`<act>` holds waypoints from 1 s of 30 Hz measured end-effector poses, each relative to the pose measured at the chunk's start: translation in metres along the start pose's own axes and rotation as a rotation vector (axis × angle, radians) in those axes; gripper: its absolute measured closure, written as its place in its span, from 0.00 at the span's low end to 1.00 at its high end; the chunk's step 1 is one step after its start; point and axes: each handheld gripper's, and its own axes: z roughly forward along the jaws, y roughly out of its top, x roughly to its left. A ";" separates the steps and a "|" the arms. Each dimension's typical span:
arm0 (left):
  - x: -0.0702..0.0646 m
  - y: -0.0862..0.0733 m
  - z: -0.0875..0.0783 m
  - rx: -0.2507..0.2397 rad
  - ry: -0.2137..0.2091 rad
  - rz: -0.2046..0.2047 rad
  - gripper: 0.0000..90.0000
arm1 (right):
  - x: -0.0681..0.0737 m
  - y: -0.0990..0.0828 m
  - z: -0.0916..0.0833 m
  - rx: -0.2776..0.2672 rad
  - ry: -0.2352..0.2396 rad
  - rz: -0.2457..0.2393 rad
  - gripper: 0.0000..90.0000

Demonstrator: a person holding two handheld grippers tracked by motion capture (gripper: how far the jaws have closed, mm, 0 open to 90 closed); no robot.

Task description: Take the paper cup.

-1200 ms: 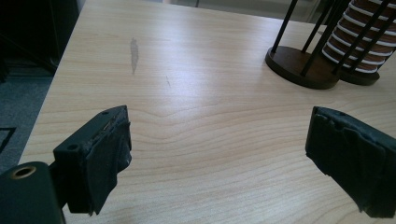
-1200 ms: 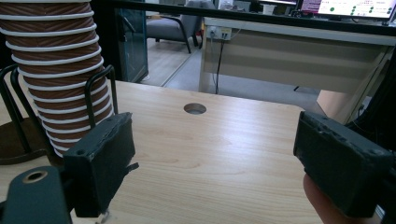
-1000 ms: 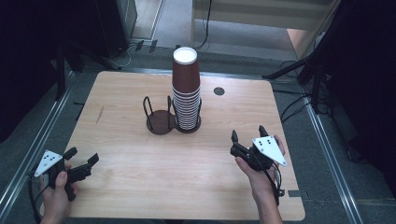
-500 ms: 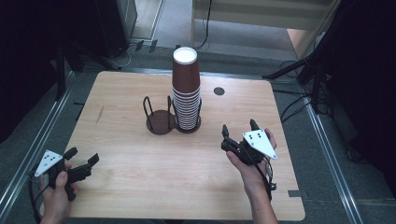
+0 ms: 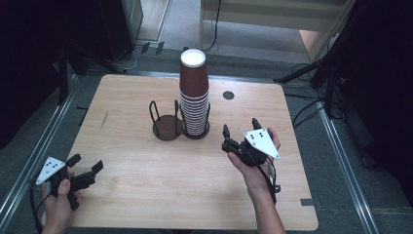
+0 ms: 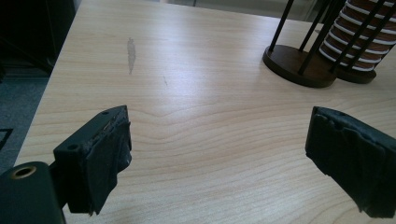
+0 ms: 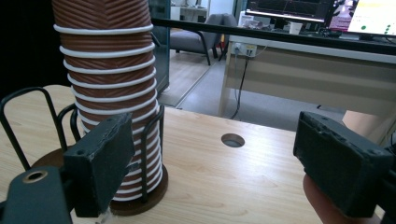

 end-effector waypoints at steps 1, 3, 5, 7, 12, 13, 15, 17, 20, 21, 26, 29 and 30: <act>0.000 0.000 0.000 0.000 0.000 -0.001 0.08 | 0.000 0.000 0.000 0.000 0.000 0.000 0.14; 0.000 0.000 0.000 0.000 0.000 -0.001 0.08 | 0.004 0.002 0.003 0.001 0.010 0.000 0.14; 0.000 0.000 0.000 -0.001 -0.001 0.000 0.08 | 0.008 0.003 0.005 0.001 0.019 0.001 0.14; 0.000 0.000 0.000 -0.001 -0.001 0.001 0.08 | 0.009 0.003 0.006 0.001 0.018 -0.001 0.14; 0.000 0.000 0.000 -0.003 -0.002 0.000 0.08 | 0.017 0.004 0.010 0.001 0.035 -0.001 0.14; 0.000 0.000 0.000 -0.005 -0.004 -0.002 0.08 | 0.020 0.006 0.012 0.001 0.042 0.000 0.14; 0.000 0.000 0.000 -0.005 -0.003 -0.003 0.08 | 0.023 0.007 0.014 0.002 0.047 0.004 0.14; 0.000 0.000 0.000 -0.006 -0.003 -0.004 0.08 | 0.024 0.007 0.015 0.002 0.050 0.003 0.14; 0.001 0.000 0.000 -0.005 -0.004 -0.003 0.08 | 0.029 0.010 0.019 0.002 0.059 0.003 0.14; 0.001 0.000 0.000 -0.005 -0.004 -0.003 0.08 | 0.032 0.011 0.021 0.000 0.067 0.007 0.13; 0.001 0.000 0.000 -0.005 -0.009 -0.004 0.08 | 0.039 0.018 0.026 -0.014 0.076 0.023 0.13; 0.001 0.000 0.000 -0.005 -0.009 -0.004 0.08 | 0.041 0.022 0.030 -0.022 0.082 0.038 0.13; 0.001 0.000 0.000 -0.005 -0.010 -0.004 0.08 | 0.043 0.024 0.031 -0.023 0.086 0.039 0.13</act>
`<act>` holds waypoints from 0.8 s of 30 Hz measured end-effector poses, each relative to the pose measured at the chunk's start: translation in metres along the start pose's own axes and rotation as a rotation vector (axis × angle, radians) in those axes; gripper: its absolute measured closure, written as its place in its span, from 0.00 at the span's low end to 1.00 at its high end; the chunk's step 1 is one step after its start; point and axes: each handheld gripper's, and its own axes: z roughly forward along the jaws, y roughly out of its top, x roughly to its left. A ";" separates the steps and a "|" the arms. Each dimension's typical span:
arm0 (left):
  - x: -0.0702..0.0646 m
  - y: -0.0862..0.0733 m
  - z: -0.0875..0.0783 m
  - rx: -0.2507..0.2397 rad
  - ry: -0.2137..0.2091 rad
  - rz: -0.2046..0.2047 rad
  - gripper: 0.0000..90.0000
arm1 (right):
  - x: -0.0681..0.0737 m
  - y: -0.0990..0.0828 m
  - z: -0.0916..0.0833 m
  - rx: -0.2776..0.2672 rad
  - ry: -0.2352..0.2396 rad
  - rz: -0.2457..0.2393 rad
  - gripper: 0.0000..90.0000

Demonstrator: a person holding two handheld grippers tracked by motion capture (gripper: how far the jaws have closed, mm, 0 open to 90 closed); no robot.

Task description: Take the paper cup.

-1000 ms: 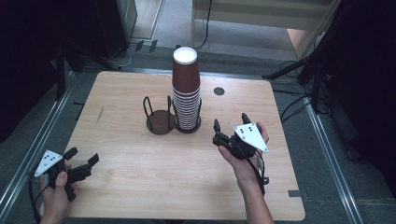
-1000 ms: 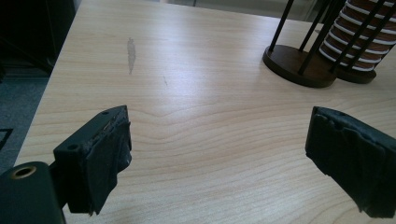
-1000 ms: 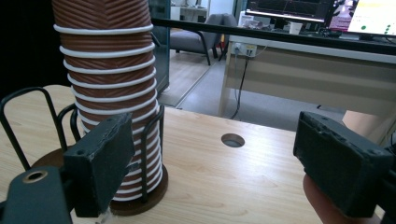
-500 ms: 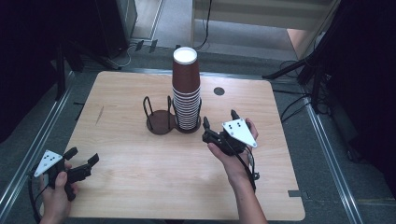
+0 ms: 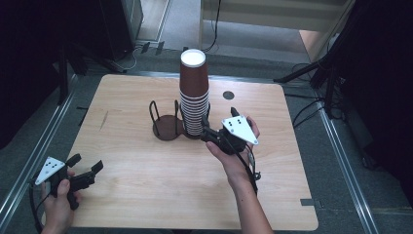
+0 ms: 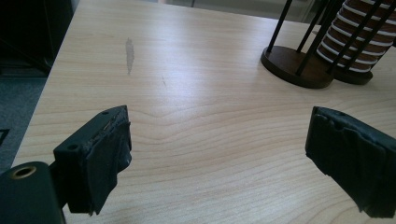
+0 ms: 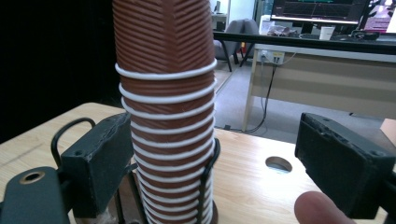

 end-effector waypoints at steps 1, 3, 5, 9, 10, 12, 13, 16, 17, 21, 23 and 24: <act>0.000 0.000 0.000 0.000 0.000 0.000 0.08 | 0.002 0.002 0.002 0.001 0.005 0.002 0.13; 0.000 0.000 0.000 0.002 -0.001 0.003 0.08 | 0.004 0.004 0.004 0.001 0.012 0.006 0.13; 0.000 0.000 0.000 0.002 -0.001 0.002 0.08 | 0.006 0.006 0.007 -0.002 0.014 0.000 0.14; 0.000 0.000 0.000 0.003 -0.003 0.003 0.08 | 0.011 0.011 0.012 0.002 0.021 -0.002 0.12; 0.000 0.000 0.000 0.003 -0.003 0.003 0.08 | 0.011 0.012 0.012 0.002 0.021 -0.002 0.11; 0.000 0.000 0.000 0.004 -0.003 0.003 0.08 | 0.012 0.012 0.014 0.003 0.020 0.001 0.10; 0.000 0.000 0.000 0.004 -0.004 0.004 0.08 | 0.014 0.013 0.017 0.003 0.022 0.011 0.09; 0.000 0.000 0.000 0.004 -0.005 0.003 0.08 | 0.016 0.014 0.020 0.004 0.022 0.010 0.08; 0.000 0.000 0.000 0.006 -0.006 0.004 0.08 | 0.016 0.015 0.021 0.006 0.021 0.008 0.07; 0.000 0.000 0.000 0.009 -0.008 0.005 0.08 | 0.021 0.020 0.027 0.000 0.025 0.022 0.03; -0.001 0.000 0.000 0.010 -0.008 0.005 0.08 | 0.022 0.022 0.029 -0.003 0.031 0.027 0.03; -0.001 0.000 0.001 0.009 -0.008 0.005 0.08 | 0.022 0.022 0.029 -0.003 0.031 0.027 0.03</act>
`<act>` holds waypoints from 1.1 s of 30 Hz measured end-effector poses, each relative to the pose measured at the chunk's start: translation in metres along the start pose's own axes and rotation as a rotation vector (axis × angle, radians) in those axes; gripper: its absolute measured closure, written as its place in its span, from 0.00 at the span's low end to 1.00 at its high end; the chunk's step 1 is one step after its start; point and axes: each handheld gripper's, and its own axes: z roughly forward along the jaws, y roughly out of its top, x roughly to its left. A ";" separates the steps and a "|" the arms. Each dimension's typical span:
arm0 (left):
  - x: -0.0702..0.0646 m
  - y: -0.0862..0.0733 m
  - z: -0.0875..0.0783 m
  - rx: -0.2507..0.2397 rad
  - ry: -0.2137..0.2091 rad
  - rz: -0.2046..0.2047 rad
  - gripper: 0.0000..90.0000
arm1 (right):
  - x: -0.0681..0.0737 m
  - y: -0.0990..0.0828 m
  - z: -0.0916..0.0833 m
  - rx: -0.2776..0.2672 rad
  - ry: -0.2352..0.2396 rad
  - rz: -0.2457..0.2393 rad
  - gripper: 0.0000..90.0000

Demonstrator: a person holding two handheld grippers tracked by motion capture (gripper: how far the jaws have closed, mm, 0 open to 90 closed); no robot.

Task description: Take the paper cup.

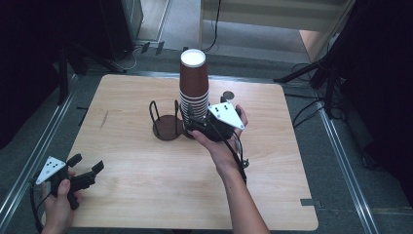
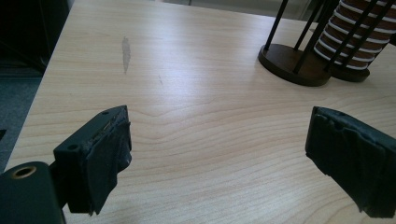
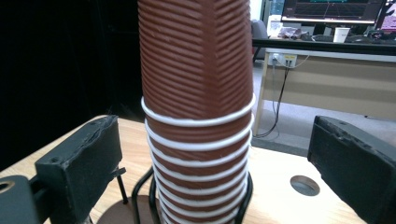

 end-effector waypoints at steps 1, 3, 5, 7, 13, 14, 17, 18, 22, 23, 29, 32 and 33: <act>0.000 0.000 0.000 0.001 0.000 0.000 0.08 | 0.002 0.002 0.002 -0.004 0.003 0.003 0.02; 0.000 0.000 0.000 -0.001 -0.001 -0.002 0.08 | 0.004 0.004 0.005 -0.006 0.008 0.004 0.02; 0.000 0.000 0.000 -0.003 -0.001 -0.005 0.08 | 0.005 0.006 0.008 -0.009 0.011 0.009 0.01; 0.000 0.000 0.000 -0.001 -0.002 -0.004 0.08 | 0.006 0.006 0.009 -0.010 0.011 0.013 0.01; 0.000 0.000 0.001 0.000 -0.004 -0.002 0.08 | 0.012 0.011 0.019 -0.010 0.021 0.023 0.00; 0.000 0.000 0.000 0.002 -0.005 0.000 0.08 | 0.013 0.011 0.020 -0.012 0.021 0.019 0.00; 0.000 0.000 0.000 0.004 -0.006 0.005 0.08 | 0.016 0.012 0.027 -0.011 0.014 0.015 0.00; 0.000 0.000 0.000 0.004 -0.008 0.006 0.08 | 0.016 0.013 0.032 -0.014 0.007 0.027 0.00; 0.000 0.000 0.000 0.004 -0.007 0.006 0.08 | 0.017 0.014 0.041 -0.017 -0.010 0.043 0.00; 0.000 0.000 0.000 0.004 -0.007 0.006 0.08 | 0.017 0.015 0.043 -0.019 -0.016 0.043 0.00; 0.000 0.000 0.000 0.004 -0.009 0.010 0.08 | 0.015 0.015 0.052 -0.017 -0.031 0.049 0.00; 0.000 0.000 0.001 0.005 -0.010 0.011 0.08 | 0.014 0.016 0.057 -0.017 -0.042 0.047 0.00; -0.001 0.000 0.001 0.005 -0.013 0.009 0.08 | 0.014 0.016 0.058 -0.019 -0.047 0.046 0.00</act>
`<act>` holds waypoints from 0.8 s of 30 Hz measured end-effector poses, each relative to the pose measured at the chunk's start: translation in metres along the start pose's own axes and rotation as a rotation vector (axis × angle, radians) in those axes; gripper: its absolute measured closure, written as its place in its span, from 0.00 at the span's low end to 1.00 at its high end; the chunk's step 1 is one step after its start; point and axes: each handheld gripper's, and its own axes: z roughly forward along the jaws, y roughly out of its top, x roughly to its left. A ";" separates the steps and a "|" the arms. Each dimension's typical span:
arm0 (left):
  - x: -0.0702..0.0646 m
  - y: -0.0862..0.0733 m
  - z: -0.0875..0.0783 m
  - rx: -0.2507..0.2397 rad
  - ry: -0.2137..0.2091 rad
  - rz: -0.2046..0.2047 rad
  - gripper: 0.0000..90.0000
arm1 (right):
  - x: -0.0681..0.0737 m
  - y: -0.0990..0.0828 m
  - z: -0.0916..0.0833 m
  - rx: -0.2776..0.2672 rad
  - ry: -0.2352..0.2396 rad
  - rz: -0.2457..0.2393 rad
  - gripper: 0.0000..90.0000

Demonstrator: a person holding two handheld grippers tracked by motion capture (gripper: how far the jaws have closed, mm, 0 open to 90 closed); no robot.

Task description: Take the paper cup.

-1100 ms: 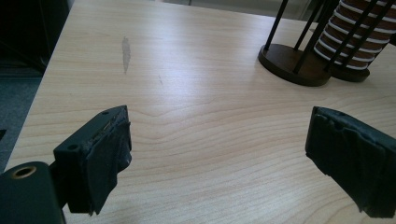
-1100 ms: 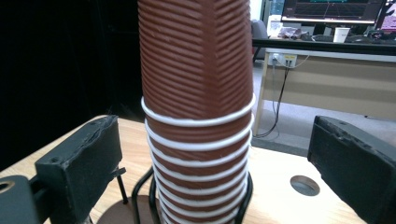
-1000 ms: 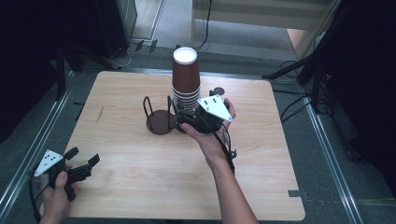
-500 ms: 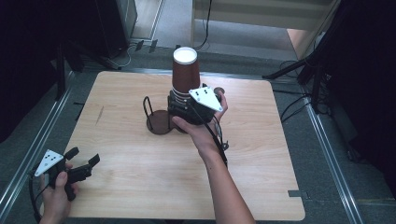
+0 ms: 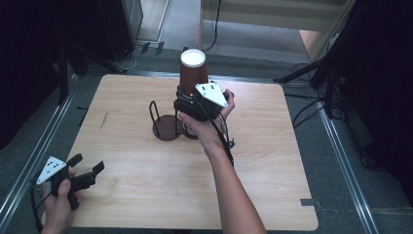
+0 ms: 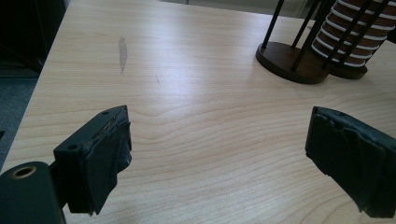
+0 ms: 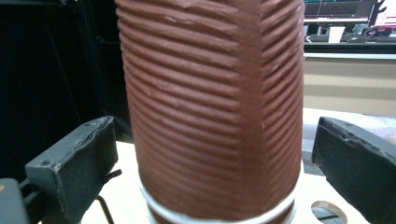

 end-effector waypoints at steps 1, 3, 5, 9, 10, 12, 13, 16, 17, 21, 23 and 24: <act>0.000 0.000 0.000 0.003 0.002 0.008 0.08 | 0.001 0.001 0.002 -0.005 0.001 0.005 0.00; -0.001 0.000 0.000 0.003 0.002 0.009 0.08 | 0.002 0.002 0.005 -0.010 0.003 0.006 0.00; -0.001 0.000 0.000 0.004 0.001 0.010 0.08 | 0.002 0.002 0.006 -0.010 0.002 0.009 0.00; -0.001 0.000 0.000 0.006 -0.001 0.012 0.08 | 0.003 0.005 0.016 0.003 -0.013 0.008 0.00; -0.001 0.000 0.000 0.005 -0.001 0.012 0.08 | 0.003 0.005 0.017 0.007 -0.017 0.008 0.00; -0.001 0.000 0.001 0.004 -0.002 0.008 0.08 | 0.003 0.006 0.021 0.009 -0.027 0.011 0.00; -0.001 0.000 0.001 0.004 -0.002 0.008 0.08 | 0.003 0.007 0.022 0.011 -0.028 0.014 0.00; -0.001 0.000 0.001 0.003 -0.002 0.009 0.08 | 0.003 0.006 0.026 0.013 -0.042 0.013 0.02; -0.001 0.000 0.001 0.003 -0.003 0.009 0.08 | 0.003 0.006 0.027 0.014 -0.045 0.017 0.03; 0.000 0.000 0.001 0.002 -0.005 0.007 0.08 | 0.003 0.004 0.027 0.010 -0.036 0.042 0.07; 0.000 0.000 0.001 0.003 -0.006 0.008 0.08 | 0.003 0.004 0.027 0.004 -0.038 0.035 0.08; 0.000 0.000 0.001 0.004 -0.006 0.008 0.08 | 0.004 0.004 0.027 0.001 -0.042 0.027 0.08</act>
